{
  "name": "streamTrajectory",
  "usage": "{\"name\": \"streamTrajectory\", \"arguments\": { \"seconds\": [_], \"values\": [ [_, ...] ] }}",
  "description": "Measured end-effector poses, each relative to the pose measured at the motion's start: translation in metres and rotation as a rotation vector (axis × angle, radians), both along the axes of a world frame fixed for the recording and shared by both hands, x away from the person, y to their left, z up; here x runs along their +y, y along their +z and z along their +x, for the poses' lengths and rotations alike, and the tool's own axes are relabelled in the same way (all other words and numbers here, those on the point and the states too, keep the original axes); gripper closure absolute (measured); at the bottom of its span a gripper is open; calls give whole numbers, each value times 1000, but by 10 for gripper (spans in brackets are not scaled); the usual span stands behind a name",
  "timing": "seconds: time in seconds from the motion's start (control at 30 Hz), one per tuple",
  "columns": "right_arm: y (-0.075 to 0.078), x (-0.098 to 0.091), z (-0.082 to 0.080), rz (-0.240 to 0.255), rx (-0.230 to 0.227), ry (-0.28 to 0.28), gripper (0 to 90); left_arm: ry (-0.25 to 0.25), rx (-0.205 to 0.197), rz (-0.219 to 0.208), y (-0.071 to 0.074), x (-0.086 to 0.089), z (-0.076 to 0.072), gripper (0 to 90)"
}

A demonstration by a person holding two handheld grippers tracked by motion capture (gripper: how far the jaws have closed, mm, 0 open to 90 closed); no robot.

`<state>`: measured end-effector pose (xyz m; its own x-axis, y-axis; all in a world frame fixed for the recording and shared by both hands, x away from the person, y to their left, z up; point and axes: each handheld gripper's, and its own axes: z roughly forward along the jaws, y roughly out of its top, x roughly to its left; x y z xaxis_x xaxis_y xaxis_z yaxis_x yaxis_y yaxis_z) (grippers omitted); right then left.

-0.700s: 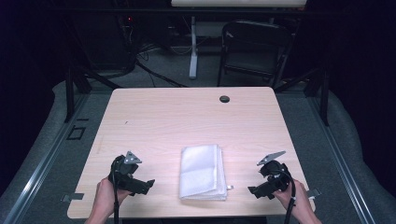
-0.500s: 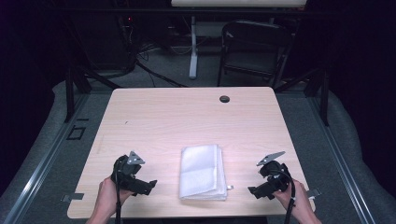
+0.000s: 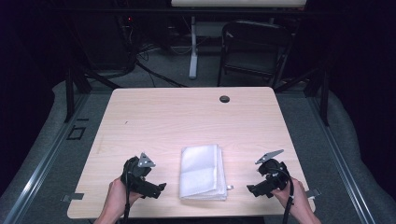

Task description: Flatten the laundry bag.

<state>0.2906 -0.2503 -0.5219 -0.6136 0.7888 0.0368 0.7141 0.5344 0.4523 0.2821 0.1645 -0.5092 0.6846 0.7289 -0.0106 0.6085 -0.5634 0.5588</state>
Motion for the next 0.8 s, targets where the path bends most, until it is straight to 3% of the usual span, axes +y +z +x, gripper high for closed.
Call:
{"name": "streamTrajectory", "arguments": {
  "seconds": [0.07, 0.1, 0.13, 0.2, 0.27, 0.47, 0.53, 0.8],
  "values": [
    [0, 1, 1, -12, 3, 4, 14, -9, 9, 1, 0, -3, 0, 0],
    [-1, 2, 1, 8, 0, 0, 14, -13, 5, 2, 0, -5, -1, 0],
    [0, 2, 2, -15, 11, 22, 14, -13, -4, 2, 1, -8, -1, 0],
    [-1, 4, -1, -9, 12, 16, 15, -27, -14, -4, 3, -12, -3, 0],
    [1, 4, -1, -1, -2, 18, 21, -50, -8, -20, 4, -19, -5, 0],
    [-1, 6, 0, -5, 25, 12, 25, -139, -23, -9, 6, -43, -7, 0],
    [-1, 6, 1, -3, 26, 12, 26, -155, -35, -4, 5, -50, -8, 0],
    [-2, 8, 0, -2, 38, 14, 40, -218, -25, -21, 2, -73, -9, 0]
  ]
}}
